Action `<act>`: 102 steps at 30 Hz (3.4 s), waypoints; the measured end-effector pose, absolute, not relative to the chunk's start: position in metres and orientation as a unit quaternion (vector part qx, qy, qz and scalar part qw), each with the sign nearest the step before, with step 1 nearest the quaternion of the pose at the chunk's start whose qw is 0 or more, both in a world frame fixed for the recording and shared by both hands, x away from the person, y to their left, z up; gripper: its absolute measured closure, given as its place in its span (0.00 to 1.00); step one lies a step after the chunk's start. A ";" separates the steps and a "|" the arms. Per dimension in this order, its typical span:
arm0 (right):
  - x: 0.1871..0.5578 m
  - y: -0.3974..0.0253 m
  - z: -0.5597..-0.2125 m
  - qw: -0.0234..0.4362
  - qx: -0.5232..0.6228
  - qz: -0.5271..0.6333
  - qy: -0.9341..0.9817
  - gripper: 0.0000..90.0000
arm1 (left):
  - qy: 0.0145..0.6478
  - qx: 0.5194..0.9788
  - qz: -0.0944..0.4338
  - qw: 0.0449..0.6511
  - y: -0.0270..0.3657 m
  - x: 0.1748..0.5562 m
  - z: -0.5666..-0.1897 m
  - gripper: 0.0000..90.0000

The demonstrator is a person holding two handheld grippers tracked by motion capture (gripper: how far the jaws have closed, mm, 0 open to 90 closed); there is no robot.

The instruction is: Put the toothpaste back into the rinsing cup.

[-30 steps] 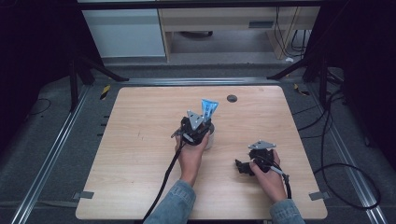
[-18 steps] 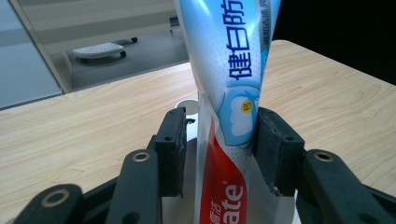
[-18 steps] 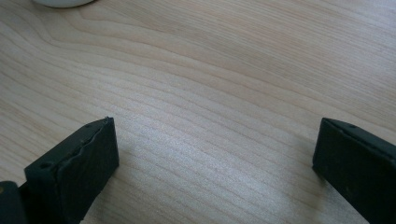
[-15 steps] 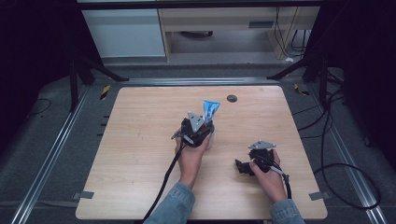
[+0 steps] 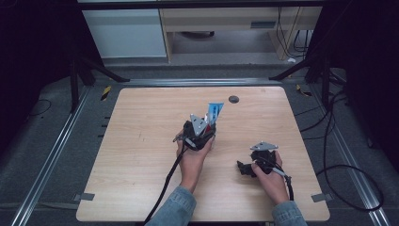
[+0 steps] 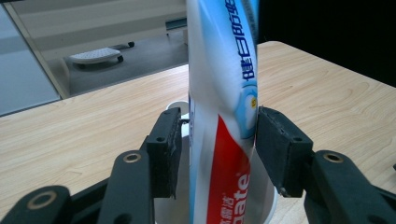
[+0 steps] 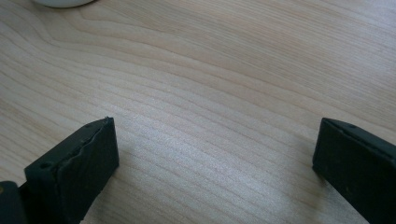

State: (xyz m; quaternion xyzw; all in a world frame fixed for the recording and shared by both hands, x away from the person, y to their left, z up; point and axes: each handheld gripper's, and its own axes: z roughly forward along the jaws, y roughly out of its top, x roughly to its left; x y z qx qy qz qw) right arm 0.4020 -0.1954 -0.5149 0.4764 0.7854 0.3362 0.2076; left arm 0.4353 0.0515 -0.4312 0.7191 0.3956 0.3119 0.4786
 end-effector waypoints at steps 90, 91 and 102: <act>0.404 -0.194 -0.515 0.207 0.477 0.336 0.785 0.00 | 0.485 0.794 0.228 0.287 0.274 0.418 -0.480 0.06; 0.405 -0.194 -0.515 0.206 0.476 0.336 0.786 0.00 | 0.488 0.792 0.228 0.287 0.277 0.419 -0.482 0.06; 0.405 -0.194 -0.515 0.207 0.475 0.336 0.786 0.00 | 0.534 0.754 0.231 0.304 0.304 0.439 -0.506 0.07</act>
